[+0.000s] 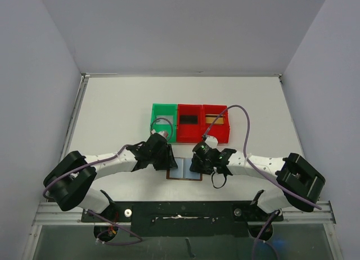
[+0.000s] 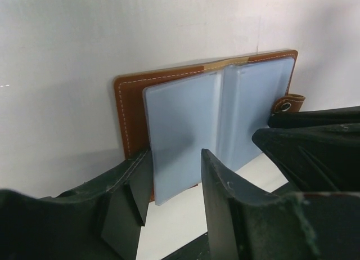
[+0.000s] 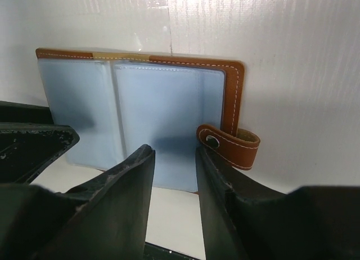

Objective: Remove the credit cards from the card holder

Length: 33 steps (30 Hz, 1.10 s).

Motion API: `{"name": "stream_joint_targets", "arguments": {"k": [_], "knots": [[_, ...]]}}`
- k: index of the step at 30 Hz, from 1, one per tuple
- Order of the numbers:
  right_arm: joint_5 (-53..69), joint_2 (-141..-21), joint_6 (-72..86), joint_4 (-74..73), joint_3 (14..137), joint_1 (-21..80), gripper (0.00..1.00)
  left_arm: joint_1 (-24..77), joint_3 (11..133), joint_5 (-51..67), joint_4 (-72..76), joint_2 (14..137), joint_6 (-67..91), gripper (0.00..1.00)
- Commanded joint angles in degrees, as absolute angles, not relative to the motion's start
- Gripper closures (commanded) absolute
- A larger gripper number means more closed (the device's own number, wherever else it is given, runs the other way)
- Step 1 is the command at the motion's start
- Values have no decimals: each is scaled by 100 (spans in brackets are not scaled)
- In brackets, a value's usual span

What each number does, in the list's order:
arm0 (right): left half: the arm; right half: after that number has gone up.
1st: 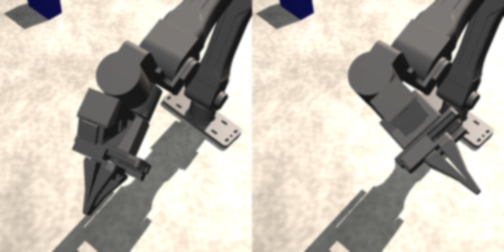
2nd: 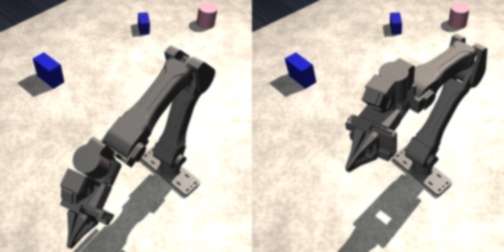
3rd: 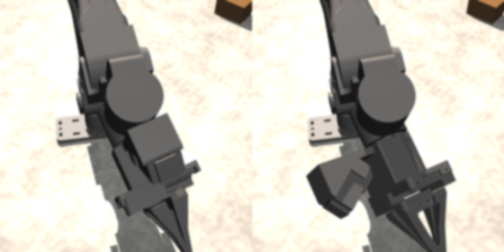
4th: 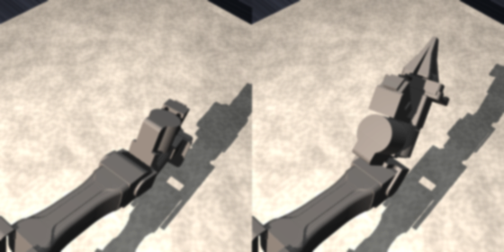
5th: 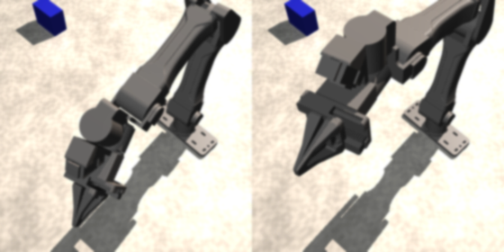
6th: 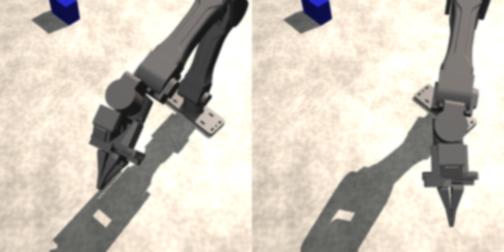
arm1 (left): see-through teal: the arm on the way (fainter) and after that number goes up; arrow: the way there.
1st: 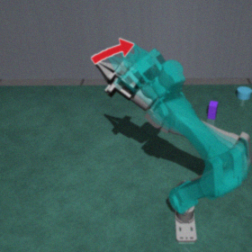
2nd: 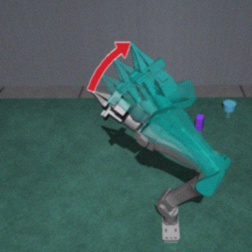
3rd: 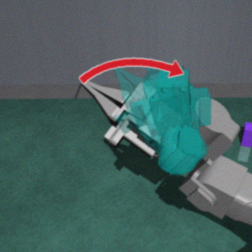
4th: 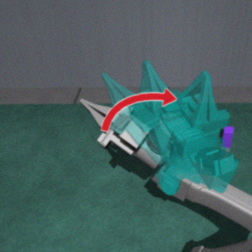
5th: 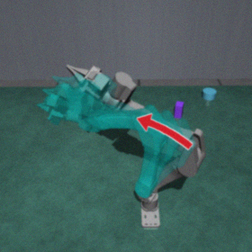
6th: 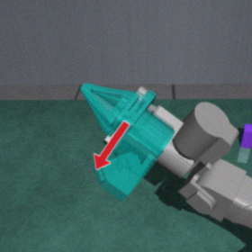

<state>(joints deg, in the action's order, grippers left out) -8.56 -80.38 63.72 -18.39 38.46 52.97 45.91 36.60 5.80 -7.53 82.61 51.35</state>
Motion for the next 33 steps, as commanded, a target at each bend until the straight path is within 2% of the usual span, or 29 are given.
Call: {"name": "stream_joint_targets", "arguments": {"k": [1, 5, 8, 14, 18, 22, 28, 33], "knots": [[-838, -8141, 6496, -1605, 3692, 5333, 64, 4699, 3673, 737, -151, 8312, 5223, 64], [-809, -8143, 6541, -1556, 3611, 5334, 64, 4745, 3661, 761, 21, 8306, 5331, 73], [-800, -8133, 6553, -1547, 3588, 5334, 65, 4770, 3669, 746, 81, 8277, 5381, 85], [-784, -8118, 6541, -1496, 3590, 5328, 65, 4843, 3679, 657, 147, 8217, 5463, 96], [-751, -8063, 6500, -1501, 3648, 5335, 65, 4905, 3819, 317, -319, 8244, 5341, 100], [-703, -7749, 6417, -1689, 3839, 5330, 62, 4977, 4056, -52, -839, 8237, 5197, 100], [-716, -7061, 6479, -1837, 3816, 5306, 47, 4997, 3999, -154, -972, 8129, 5103, 100], [-668, -7000, 6654, -1784, 3560, 5279, 45, 5030, 4063, -260, -1151, 8080, 5000, 74]]}}
